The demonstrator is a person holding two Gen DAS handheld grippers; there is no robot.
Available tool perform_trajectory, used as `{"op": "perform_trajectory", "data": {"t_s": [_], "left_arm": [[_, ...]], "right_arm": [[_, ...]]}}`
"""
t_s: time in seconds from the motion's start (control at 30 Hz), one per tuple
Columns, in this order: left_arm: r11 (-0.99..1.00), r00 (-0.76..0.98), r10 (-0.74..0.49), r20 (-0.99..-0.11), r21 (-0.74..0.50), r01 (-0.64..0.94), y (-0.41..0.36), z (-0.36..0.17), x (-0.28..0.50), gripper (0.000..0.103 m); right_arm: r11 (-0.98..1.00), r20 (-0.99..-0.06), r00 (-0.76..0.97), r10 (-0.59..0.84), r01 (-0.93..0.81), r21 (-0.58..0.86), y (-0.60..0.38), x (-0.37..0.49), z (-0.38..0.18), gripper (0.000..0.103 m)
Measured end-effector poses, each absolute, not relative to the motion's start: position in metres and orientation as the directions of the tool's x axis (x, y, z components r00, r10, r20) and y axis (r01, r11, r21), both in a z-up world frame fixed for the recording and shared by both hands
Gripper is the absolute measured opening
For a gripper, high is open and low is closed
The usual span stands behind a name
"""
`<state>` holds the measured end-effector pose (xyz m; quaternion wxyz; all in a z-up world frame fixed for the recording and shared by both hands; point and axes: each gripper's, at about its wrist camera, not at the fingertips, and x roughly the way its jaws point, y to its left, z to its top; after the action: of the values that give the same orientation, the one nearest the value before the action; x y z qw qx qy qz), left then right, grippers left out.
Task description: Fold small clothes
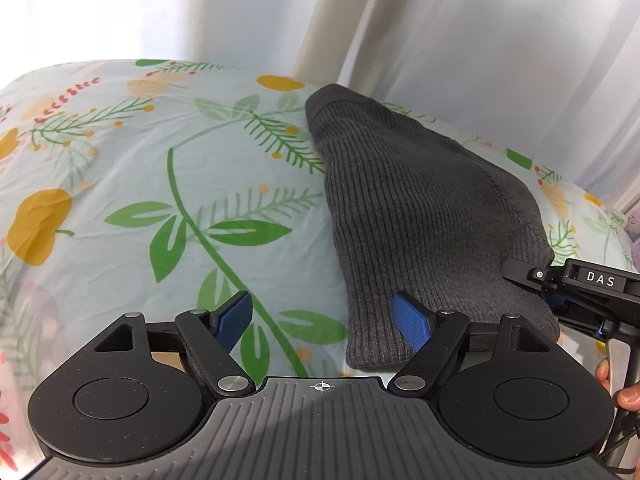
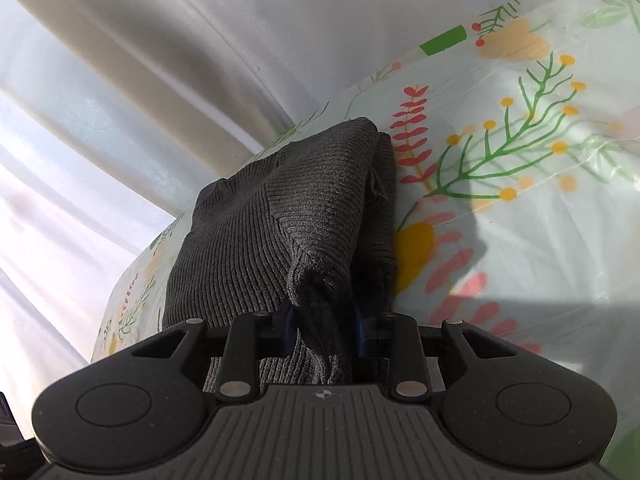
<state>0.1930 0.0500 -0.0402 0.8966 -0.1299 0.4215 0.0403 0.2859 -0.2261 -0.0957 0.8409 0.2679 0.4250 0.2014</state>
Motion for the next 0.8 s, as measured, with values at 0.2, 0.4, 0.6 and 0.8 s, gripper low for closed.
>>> {"op": "perform_trajectory", "data": {"t_s": [0.2,0.4,0.6,0.8], "left_arm": [[0.965,0.648,-0.001,-0.762,-0.171,-0.200,0.060,-0.034,0.183,0.083],[0.966,0.691,0.017,-0.722,-0.166,-0.198,0.060,-0.017,0.200,0.086],[0.988,0.692,0.072,-0.719,-0.042,-0.148,0.029,-0.024,0.248,0.088],[0.991,0.690,0.083,-0.719,-0.015,-0.136,0.024,-0.040,0.265,0.095]], "right_arm": [[0.915,-0.683,0.622,0.384,-0.156,0.372,-0.218,0.274,-0.071,0.055],[0.940,-0.546,0.767,0.337,-0.303,0.155,-0.186,0.249,-0.020,0.053],[0.903,-0.592,0.762,0.263,-0.411,-0.127,-0.131,0.280,-0.036,0.015],[0.908,-0.577,0.781,0.238,-0.389,-0.152,-0.137,0.290,-0.060,0.015]]}}
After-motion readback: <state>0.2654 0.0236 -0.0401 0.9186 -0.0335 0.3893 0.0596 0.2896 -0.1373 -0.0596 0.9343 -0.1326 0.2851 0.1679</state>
